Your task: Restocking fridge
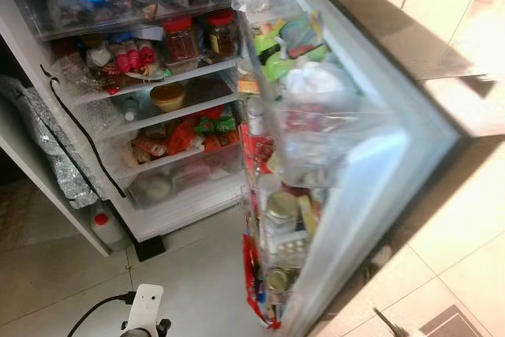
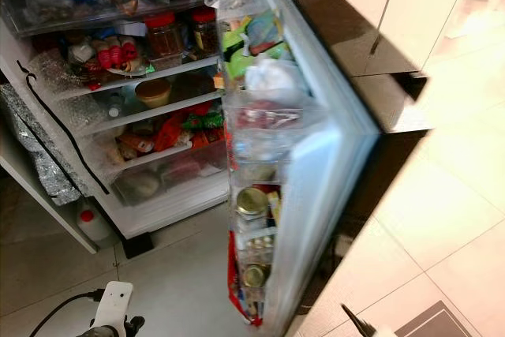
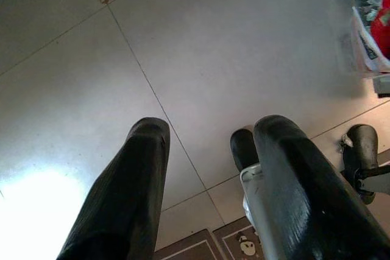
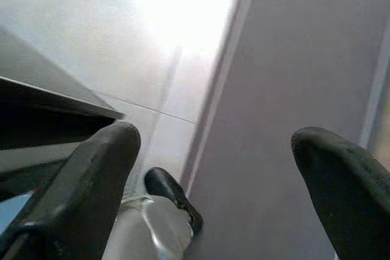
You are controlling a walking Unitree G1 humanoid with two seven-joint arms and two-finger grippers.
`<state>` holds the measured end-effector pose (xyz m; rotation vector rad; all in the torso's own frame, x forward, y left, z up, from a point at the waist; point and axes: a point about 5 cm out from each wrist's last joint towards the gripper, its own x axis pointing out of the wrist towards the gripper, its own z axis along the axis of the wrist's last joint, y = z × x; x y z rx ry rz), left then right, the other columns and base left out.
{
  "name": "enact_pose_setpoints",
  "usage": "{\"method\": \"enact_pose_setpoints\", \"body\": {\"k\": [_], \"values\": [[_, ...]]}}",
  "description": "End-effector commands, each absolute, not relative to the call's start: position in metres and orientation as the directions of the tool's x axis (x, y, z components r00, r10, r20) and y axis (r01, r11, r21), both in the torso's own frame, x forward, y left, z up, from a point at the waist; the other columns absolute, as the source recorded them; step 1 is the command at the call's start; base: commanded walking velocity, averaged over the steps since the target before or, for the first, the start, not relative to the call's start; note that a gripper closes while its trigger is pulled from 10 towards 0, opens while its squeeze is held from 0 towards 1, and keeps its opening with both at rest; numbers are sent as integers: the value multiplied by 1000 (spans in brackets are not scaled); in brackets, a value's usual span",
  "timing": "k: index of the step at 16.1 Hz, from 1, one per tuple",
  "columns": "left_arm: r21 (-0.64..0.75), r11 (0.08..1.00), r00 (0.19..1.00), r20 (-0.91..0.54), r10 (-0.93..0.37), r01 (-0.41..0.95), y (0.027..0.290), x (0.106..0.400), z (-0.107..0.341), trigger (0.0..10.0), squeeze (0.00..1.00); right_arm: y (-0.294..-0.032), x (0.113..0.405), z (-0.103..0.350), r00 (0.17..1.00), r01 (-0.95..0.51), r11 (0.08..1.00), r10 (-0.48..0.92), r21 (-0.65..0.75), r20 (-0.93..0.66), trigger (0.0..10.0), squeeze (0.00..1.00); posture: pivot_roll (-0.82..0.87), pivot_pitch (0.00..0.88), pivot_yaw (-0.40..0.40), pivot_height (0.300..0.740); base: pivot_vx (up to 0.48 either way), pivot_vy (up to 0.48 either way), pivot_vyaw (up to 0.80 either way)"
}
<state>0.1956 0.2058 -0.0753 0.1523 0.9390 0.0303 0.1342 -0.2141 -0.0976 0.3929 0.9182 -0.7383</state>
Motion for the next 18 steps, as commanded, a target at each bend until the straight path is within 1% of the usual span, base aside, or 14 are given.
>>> {"method": "enact_pose_setpoints", "body": {"k": [1, 2, 5, 7, 8, 11, 12, 13, 14, 16, 17, 18], "values": [[161, 985, 568, -817, 100, 58, 210, 191, -77, 10000, 0, -212, 135, -98, 427, 691, 722, -361, 41, -829, 10000, 0, -166, 0, 16, 740, 0, 0, 0], [159, 986, 569, -816, 100, 55, 210, 191, -77, 10000, 0, -211, 137, -98, 461, 671, 738, -334, 76, -822, 10000, 0, -166, 0, 15, 740, 0, 0, 0], [157, 986, 568, -817, 98, 55, 210, 191, -77, 10000, 0, -211, 138, -97, 478, 628, 775, -310, 73, -822, 10000, 0, -166, 0, 15, 740, 0, 0, 0], [156, 986, 569, -817, 99, 52, 210, 191, -77, 10000, 0, -261, 150, -80, 564, 610, 787, -348, 93, -749, 10000, 0, -163, 0, 13, 740, 0, 0, 0], [156, 986, 569, -817, 99, 52, 210, 191, -77, 10000, 0, -267, 155, -75, 605, 585, 801, -329, 125, -725, 10000, 0, -166, 0, 14, 740, 0, 0, 0], [157, 986, 569, -816, 99, 54, 211, 192, -77, 10000, 0, -265, 174, -64, 730, 473, 853, -240, 219, -640, 10000, 0, -172, 0, 16, 740, 0, 0, 0], [156, 986, 570, -816, 98, 54, 211, 192, -77, 10000, 0, -267, 192, -51, 798, 416, 873, -215, 256, -563, 10000, 0, -172, 0, 16, 740, 0, 0, 0], [156, 986, 570, -816, 97, 54, 211, 192, -77, 10000, 0, -268, 201, -44, 830, 385, 881, -200, 275, -521, 10000, 0, -173, 0, 16, 740, 0, 0, 0], [154, 987, 571, -815, 96, 53, 211, 192, -77, 10000, 0, -270, 206, -38, 866, 336, 885, -157, 321, -474, 10000, 0, -173, 0, 16, 740, 0, 0, 0], [154, 987, 573, -814, 96, 54, 211, 192, -76, 10000, 0, -271, 215, -24, 929, 195, 904, -46, 380, -367, 10000, 0, -177, 0, 19, 740, 0, 0, 0], [155, 986, 573, -814, 96, 54, 211, 192, -76, 10000, 0, -271, 223, -12, 962, 76, 906, 43, 417, -269, 10000, 0, -178, 0, 20, 740, 0, 0, 0], [155, 986, 572, -814, 96, 55, 211, 192, -76, 10000, 0, -270, 225, -7, 968, 23, 905, 86, 424, -236, 10000, 0, -179, 0, 20, 740, 0, 0, 0]]}}
